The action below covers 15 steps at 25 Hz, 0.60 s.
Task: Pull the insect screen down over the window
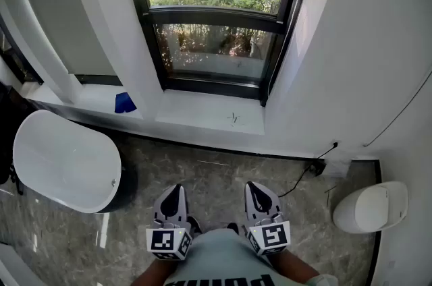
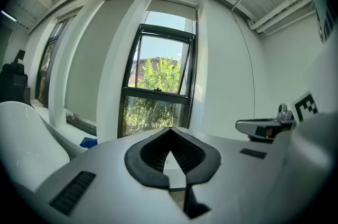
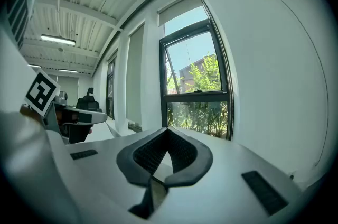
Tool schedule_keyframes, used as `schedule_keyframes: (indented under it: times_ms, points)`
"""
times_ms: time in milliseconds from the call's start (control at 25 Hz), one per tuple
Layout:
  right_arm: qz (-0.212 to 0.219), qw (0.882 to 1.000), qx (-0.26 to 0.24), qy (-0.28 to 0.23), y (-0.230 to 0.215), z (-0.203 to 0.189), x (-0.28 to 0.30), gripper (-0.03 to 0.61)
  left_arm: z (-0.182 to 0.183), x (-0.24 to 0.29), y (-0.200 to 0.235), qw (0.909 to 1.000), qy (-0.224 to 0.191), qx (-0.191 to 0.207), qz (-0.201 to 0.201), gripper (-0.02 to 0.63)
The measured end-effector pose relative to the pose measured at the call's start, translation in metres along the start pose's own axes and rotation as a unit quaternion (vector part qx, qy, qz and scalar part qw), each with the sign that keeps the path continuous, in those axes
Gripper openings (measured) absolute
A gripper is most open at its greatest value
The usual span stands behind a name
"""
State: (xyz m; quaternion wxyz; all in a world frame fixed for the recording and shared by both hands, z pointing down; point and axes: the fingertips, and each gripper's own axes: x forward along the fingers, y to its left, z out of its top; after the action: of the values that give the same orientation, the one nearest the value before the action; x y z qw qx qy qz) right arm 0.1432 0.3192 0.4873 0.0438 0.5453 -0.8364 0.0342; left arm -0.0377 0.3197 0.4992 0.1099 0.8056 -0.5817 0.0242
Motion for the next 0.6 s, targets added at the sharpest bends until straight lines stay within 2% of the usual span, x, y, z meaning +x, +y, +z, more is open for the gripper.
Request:
schedule_keyframes:
  times_ms: [400, 600]
  points:
    - [-0.002, 1.0, -0.008, 0.002, 0.007, 0.001, 0.012, 0.002, 0.009, 0.005, 0.014, 1.0, -0.003, 0.003, -0.004, 0.014]
    - [0.0, 1.0, 0.009, 0.007, 0.004, -0.001, 0.017, 0.002, 0.008, 0.01, 0.014, 0.9999, -0.001, 0.005, -0.009, 0.014]
